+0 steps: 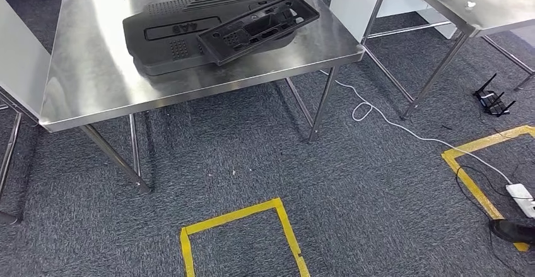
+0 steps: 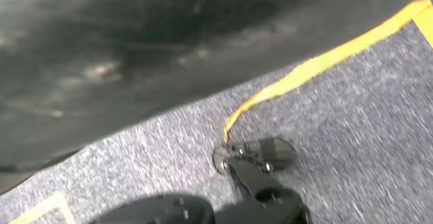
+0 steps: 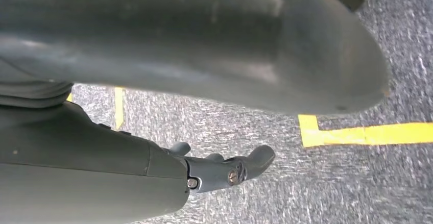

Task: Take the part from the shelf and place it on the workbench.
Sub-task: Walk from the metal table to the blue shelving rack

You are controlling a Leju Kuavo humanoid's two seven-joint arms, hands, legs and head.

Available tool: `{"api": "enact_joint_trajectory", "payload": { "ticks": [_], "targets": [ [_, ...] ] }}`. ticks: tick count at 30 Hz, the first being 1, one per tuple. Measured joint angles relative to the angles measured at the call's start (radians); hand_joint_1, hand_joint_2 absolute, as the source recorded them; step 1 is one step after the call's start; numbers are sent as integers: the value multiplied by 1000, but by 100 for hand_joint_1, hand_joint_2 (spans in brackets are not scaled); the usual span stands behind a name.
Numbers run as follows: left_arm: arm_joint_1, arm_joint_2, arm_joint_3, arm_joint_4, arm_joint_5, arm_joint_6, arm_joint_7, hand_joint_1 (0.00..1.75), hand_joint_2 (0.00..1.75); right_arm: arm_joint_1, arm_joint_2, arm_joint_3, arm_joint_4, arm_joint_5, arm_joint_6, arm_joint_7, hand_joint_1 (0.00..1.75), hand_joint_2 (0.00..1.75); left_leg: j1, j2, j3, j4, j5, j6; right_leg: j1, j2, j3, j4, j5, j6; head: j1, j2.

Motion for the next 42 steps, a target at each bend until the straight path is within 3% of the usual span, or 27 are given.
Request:
{"api": "enact_joint_trajectory", "payload": {
  "ticks": [3, 4, 5, 6, 8, 10, 11, 13, 15, 18, 19, 20, 21, 22, 24, 25, 27, 29, 31, 33, 35, 36, 37, 39, 41, 42],
  "targets": [
    [0, 0, 0, 0, 0, 0, -2, 0, 0, -3, 1, 1, 1, 11, 1, 5, 0, 0, -1, 22, -4, -3, 2, 12, -1, -23, -92, 179, -76, -4, 3, 0],
    [1, 0, 0, 0, 0, 0, -2, 0, 0, -3, 1, 1, 1, 13, 1, 6, 0, 0, -1, 30, -6, -3, 2, 13, -1, -25, -119, 233, -92, -2, 3, 0],
    [1, 0, 1, 0, 0, 0, -2, 0, 0, -2, 1, 1, 1, 15, 2, 8, 0, 0, -1, 38, -6, -3, 2, 13, -2, -27, -130, 254, -93, 4, 3, 0],
    [1, 0, 1, 0, 0, 0, -2, 0, 0, -2, 0, 1, 1, 18, 2, 9, 0, 0, -1, 46, -6, -3, 2, 13, -3, -30, -121, 235, -79, 12, 3, 0],
    [0, -2, 0, 0, 0, 0, -3, 0, 0, -2, 0, 1, 1, 20, 4, 10, 0, 0, -2, 62, -4, -3, 3, 12, -2, -60, -49, 97, -25, 27, 4, 0],
    [0, -3, 0, 0, 0, 0, -6, 0, 0, -7, -1, 1, 1, 22, 5, 10, 0, 0, -7, 78, 0, -2, 0, 4, 2, -94, 7, -19, 13, 23, 4, 0],
    [0, -3, 1, 0, -1, 0, -8, 0, 0, -9, -1, 1, 1, 23, 6, 10, 0, 0, -9, 86, 3, -2, 0, -1, 6, -101, 15, -39, 20, 15, 3, 0],
    [-1, -3, 0, 0, -1, -3, -13, 0, 0, -9, -1, 1, 1, 25, 6, 10, 0, 0, -8, 103, 10, -7, 0, -14, 10, -81, 11, -42, 28, -2, 2, 0],
    [-2, -3, 0, 0, -2, -5, -18, 0, 0, -7, -2, 1, 1, 25, 6, 10, 0, 0, -4, 92, 7, 13, -18, -24, 1, -61, 17, -48, 37, -16, 0, 0],
    [1, -1, 0, 0, -2, -6, -20, 0, 0, -7, 0, 2, 1, 26, 6, 10, 0, 0, 0, 36, -56, 174, -118, -31, -7, -34, 22, -52, 44, -28, -7, 0],
    [2, -1, 0, 0, -2, -6, -20, 0, 0, -7, 0, 2, 1, 26, 7, 10, 0, 0, 0, 27, -82, 236, -144, -33, -7, -23, 22, -51, 45, -29, -8, 0],
    [2, -1, 0, 0, -2, -6, -21, 0, 0, -6, 1, 2, 2, 26, 7, 10, 0, 0, 0, 23, -97, 271, -151, -33, -6, -11, 22, -50, 45, -29, -9, 0],
    [2, 0, 0, 0, -2, -6, -21, 0, 0, -5, 0, 2, 2, 26, 7, 10, 0, 0, 1, 20, -94, 268, -138, -34, -6, 2, 23, -49, 45, -29, -9, 0],
    [2, 1, 0, 0, -2, -6, -21, 0, 0, -4, 1, 2, 2, 26, 7, 10, 0, 0, 4, 16, -75, 229, -108, -35, -7, 16, 25, -48, 44, -28, -8, 0],
    [3, 2, 1, 0, -2, -6, -22, 0, 0, -5, 1, 2, 2, 29, 7, 10, 0, 0, 13, -23, -12, 98, -44, -39, -8, 42, 24, -39, 40, -21, -9, 0],
    [3, 2, 1, 1, -2, -6, -23, 0, 0, -6, 1, 2, 2, 31, 7, 10, 0, 0, 17, -44, 8, 52, -29, -39, -8, 54, 19, -32, 38, -16, -10, 0],
    [3, 2, 1, 1, -3, -6, -24, 0, 0, -7, 0, 2, 2, 35, 6, 10, 0, 0, 14, -60, 17, 22, -30, -33, -8, 74, 1, -27, 38, -3, -10, 0],
    [1, 2, 2, 1, -3, -6, -25, 0, 0, -3, 0, 2, 2, 37, 6, 10, 0, 0, 9, -37, 15, 18, -26, -17, -10, 82, -13, -26, 41, 8, -10, 0],
    [0, 2, 2, 1, -3, -7, -27, 0, 0, -2, 0, 2, 2, 37, 6, 10, 0, 0, 9, -14, 14, 14, -23, -1, -8, 39, -41, 21, 17, 11, -5, 0],
    [1, 2, 3, 1, -4, -9, -30, 0, 0, -6, 1, 2, 2, 37, 6, 12, 0, 0, 6, 14, 11, 14, -23, 9, -5, -14, -103, 140, -35, 6, 1, 0],
    [3, 3, 4, 1, -4, -13, -33, 0, 0, -9, 1, 2, 2, 38, 7, 16, 0, 0, 2, 43, 9, 14, -24, 11, -5, -27, -159, 249, -72, 8, 2, 0],
    [3, 2, 4, 1, -5, -15, -36, 0, 0, -8, 1, 2, 3, 38, 7, 18, 0, 0, 0, 57, 8, 14, -24, 11, -5, -30, -162, 256, -70, 13, 2, 0],
    [3, 2, 4, 1, -6, -15, -38, 0, 0, -7, 1, 2, 3, 39, 7, 19, 0, 0, 0, 69, 9, 14, -24, 11, -5, -35, -143, 222, -53, 20, 2, 0],
    [2, 2, 4, 1, -9, -15, -41, 0, 0, -7, 0, 2, 3, 39, 8, 20, 0, 0, -2, 89, 11, 14, -25, 10, 1, -71, -67, 81, -4, 27, 3, 0],
    [2, 2, 5, 1, -11, -15, -43, 0, 0, -12, 0, 2, 3, 39, 8, 20, 0, 0, -6, 108, 14, 14, -28, 3, 9, -105, -20, -14, 24, 18, 2, 0],
    [2, 2, 5, 1, -11, -15, -43, 0, 0, -13, 0, 2, 3, 39, 8, 20, 0, 0, -7, 118, 16, 13, -29, -2, 13, -107, -17, -26, 27, 10, 2, 0]
  ]
}}
